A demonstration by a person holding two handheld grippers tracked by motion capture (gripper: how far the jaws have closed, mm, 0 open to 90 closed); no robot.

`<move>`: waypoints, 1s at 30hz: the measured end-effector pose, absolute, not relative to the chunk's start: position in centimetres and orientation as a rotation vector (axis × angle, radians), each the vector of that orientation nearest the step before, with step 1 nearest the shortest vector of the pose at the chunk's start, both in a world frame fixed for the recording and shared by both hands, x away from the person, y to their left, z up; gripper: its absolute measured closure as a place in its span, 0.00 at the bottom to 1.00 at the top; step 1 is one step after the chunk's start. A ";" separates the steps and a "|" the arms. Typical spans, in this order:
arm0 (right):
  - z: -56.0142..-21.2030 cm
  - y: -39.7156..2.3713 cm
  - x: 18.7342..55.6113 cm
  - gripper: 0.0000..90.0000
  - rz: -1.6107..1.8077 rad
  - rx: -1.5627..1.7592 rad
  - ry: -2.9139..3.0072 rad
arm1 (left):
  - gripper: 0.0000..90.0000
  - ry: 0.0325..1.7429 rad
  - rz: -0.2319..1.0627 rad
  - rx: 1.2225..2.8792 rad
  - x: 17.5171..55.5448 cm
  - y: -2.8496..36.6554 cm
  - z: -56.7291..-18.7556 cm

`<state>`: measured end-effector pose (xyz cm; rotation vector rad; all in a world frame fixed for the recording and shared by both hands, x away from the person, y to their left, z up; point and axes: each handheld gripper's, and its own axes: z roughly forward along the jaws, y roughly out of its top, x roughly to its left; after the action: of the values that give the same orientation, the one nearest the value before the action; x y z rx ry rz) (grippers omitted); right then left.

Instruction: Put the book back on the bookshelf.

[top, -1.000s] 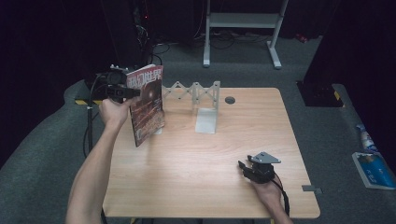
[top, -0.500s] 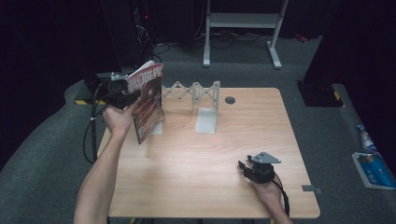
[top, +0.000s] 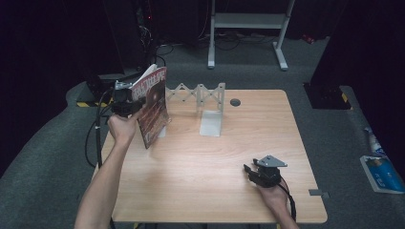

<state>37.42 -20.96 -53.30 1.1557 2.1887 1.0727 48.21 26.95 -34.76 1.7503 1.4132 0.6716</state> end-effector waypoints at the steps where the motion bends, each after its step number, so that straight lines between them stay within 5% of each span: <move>1: -53.3 -21.0 37.4 0.57 1.073 1.155 2.189 | 0.91 1.419 0.659 1.758 48.2 27.0 -34.7; 17: -53.3 -21.0 37.4 0.57 1.074 1.158 2.191 | 0.92 1.513 0.520 1.857 48.6 27.7 -33.1; 30: -53.3 -21.0 37.4 0.57 1.074 1.157 2.193 | 0.93 1.454 0.693 1.770 47.6 27.5 -33.4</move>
<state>37.39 -20.96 -53.30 1.1567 2.1927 1.0744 47.65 27.47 -33.39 1.7700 1.4542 0.6934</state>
